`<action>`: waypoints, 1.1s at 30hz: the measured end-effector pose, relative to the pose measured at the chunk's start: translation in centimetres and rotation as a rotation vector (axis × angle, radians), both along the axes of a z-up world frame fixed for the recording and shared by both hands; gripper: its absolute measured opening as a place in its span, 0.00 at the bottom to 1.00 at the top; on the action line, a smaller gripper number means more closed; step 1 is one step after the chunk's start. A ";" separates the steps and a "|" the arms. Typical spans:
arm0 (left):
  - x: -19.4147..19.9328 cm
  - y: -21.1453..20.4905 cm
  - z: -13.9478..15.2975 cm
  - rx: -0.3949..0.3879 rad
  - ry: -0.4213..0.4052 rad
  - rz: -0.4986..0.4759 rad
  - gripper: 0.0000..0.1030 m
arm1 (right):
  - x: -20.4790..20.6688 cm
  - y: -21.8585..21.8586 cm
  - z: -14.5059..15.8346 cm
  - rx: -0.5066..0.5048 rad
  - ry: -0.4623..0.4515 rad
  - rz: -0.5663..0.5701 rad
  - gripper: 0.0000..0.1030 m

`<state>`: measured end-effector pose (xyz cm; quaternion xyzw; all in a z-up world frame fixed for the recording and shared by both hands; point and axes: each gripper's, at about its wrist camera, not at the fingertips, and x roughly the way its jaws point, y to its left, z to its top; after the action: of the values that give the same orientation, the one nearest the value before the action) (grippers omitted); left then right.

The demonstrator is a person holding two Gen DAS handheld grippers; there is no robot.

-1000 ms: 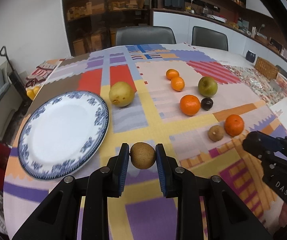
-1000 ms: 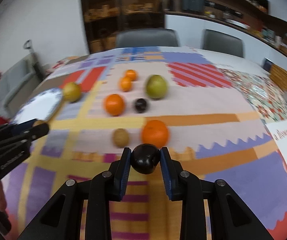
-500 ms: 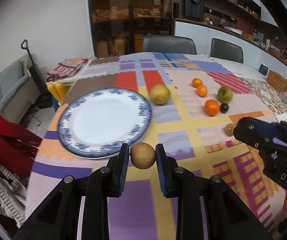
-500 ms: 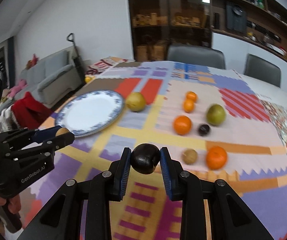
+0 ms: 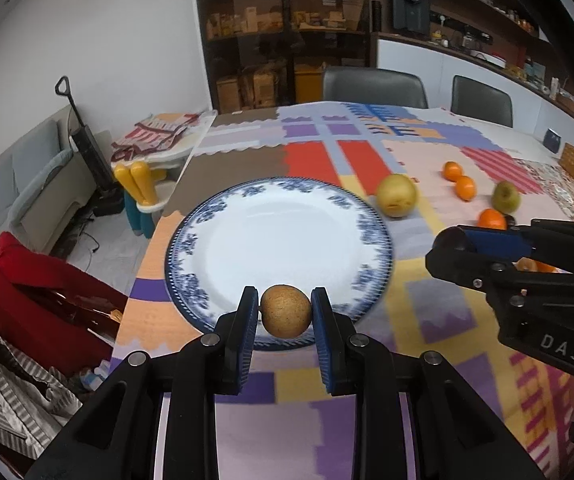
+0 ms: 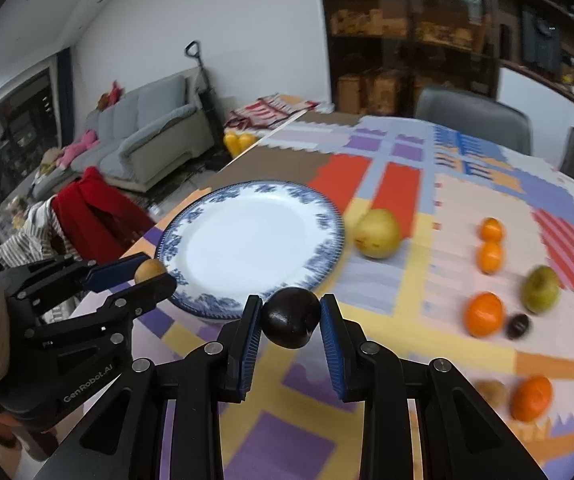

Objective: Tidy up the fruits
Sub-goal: 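Carry kiwi and plum over the plate and open both tools to drop them, then move the left tool to the second kiwi while the right tool approaches the large orange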

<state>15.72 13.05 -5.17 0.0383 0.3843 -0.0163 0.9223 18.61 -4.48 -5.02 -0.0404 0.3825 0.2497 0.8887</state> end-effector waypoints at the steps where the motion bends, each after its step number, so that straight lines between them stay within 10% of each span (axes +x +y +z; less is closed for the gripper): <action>1: 0.3 0.4 -0.2 0.002 0.006 0.003 0.26 | 0.5 0.4 -0.3 -0.001 0.005 0.004 0.30; 19: 5.5 2.9 -4.1 0.011 0.095 -0.001 0.27 | 6.4 5.2 -4.7 -0.074 0.077 0.074 0.30; 23: 5.3 3.0 -3.8 0.006 0.086 0.015 0.48 | 6.4 5.3 -4.8 -0.078 0.072 0.086 0.31; 33: 1.0 2.2 0.0 -0.005 0.006 0.054 0.65 | 3.3 2.6 -1.8 -0.035 -0.017 0.033 0.45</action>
<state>16.75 15.30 -5.13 0.0254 0.3881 0.0075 0.9212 21.91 -1.88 -6.81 -0.0642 0.3784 0.2572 0.8869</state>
